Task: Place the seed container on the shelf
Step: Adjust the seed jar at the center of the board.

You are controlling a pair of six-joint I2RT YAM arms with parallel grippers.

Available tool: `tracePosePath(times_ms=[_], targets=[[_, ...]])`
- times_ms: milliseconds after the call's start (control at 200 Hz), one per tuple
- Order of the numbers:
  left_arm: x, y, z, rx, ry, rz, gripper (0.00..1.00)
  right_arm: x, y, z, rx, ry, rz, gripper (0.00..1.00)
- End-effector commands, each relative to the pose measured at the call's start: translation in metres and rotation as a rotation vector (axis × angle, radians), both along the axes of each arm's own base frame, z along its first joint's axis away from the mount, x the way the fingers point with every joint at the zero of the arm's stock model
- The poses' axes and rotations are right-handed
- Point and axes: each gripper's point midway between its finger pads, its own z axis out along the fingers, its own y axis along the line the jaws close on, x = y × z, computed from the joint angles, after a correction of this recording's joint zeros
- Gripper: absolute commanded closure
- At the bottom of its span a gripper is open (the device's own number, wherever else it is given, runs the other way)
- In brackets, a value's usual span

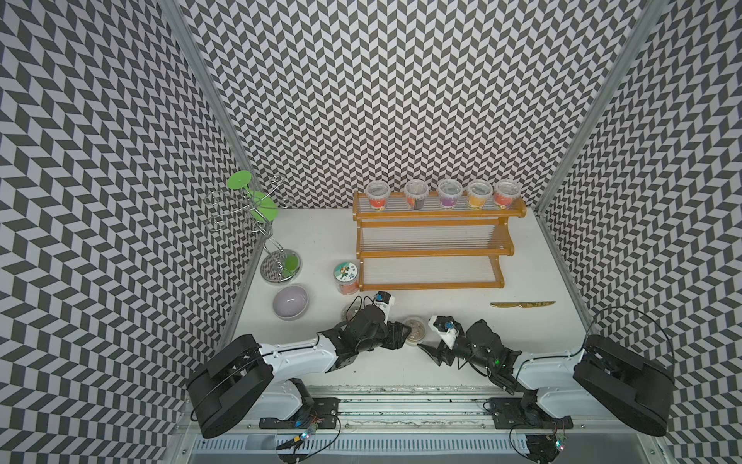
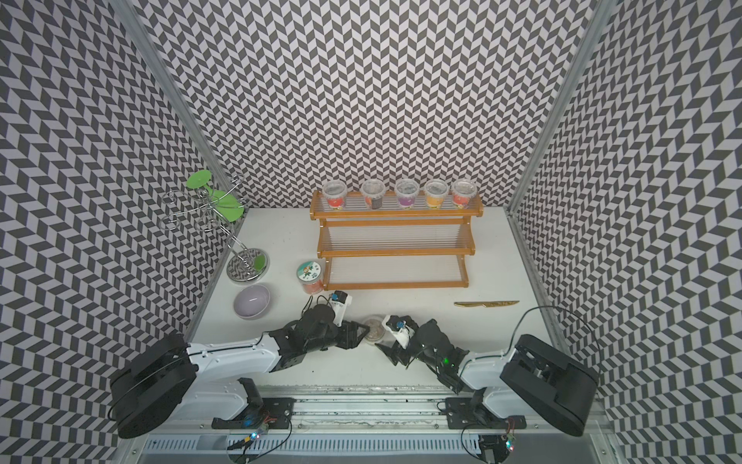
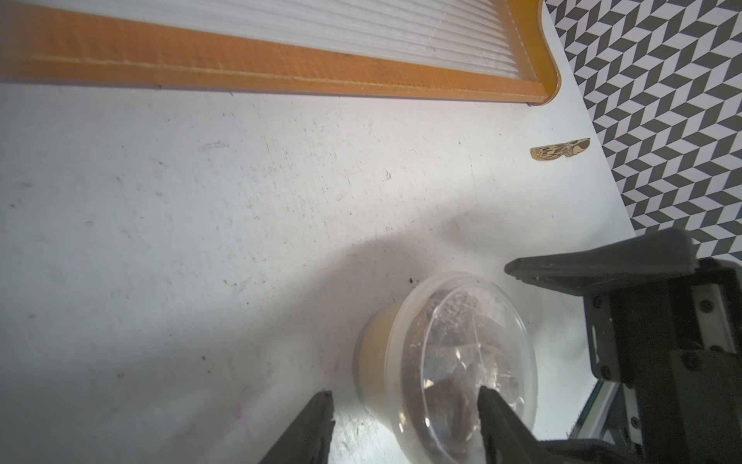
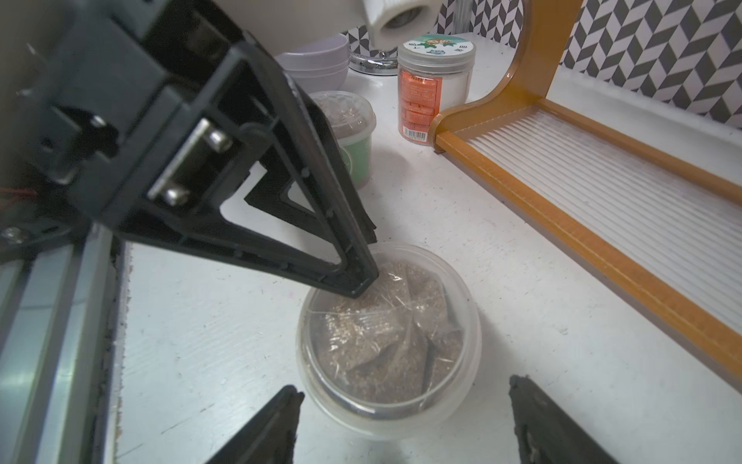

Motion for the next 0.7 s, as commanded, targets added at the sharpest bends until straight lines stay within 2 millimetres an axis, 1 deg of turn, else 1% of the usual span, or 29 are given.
tracePosePath(times_ms=[0, 90, 140, 180, 220, 340, 441, 566, 696], targets=[[0.006, -0.006, 0.014, -0.034, -0.028, -0.002, 0.38, 0.006, 0.009, 0.015, -0.012, -0.115, 0.037, 0.16], [0.009, -0.007, 0.019, -0.049, -0.037, 0.004, 0.38, 0.010, 0.008, 0.029, 0.048, -0.133, 0.008, 0.14], [0.010, -0.008, 0.022, -0.056, -0.042, -0.003, 0.38, 0.007, 0.007, 0.036, 0.085, -0.156, 0.024, 0.13], [0.009, -0.009, 0.024, -0.061, -0.045, -0.009, 0.38, 0.005, 0.007, 0.037, 0.089, -0.161, 0.036, 0.13], [0.009, -0.009, 0.023, -0.060, -0.044, -0.014, 0.38, 0.005, 0.007, 0.035, 0.081, -0.156, 0.037, 0.12], [0.006, -0.009, 0.020, -0.056, -0.031, -0.021, 0.38, 0.004, 0.008, 0.019, 0.008, -0.135, 0.062, 0.12], [0.008, -0.007, 0.017, -0.036, -0.031, -0.013, 0.38, 0.004, 0.008, 0.013, -0.003, -0.120, 0.063, 0.11], [0.012, -0.005, 0.019, -0.020, -0.042, 0.000, 0.37, 0.003, 0.013, 0.013, 0.031, -0.092, 0.068, 0.10], [0.011, -0.004, 0.020, -0.021, -0.045, 0.000, 0.37, 0.006, 0.016, 0.011, 0.041, -0.079, 0.060, 0.09]])
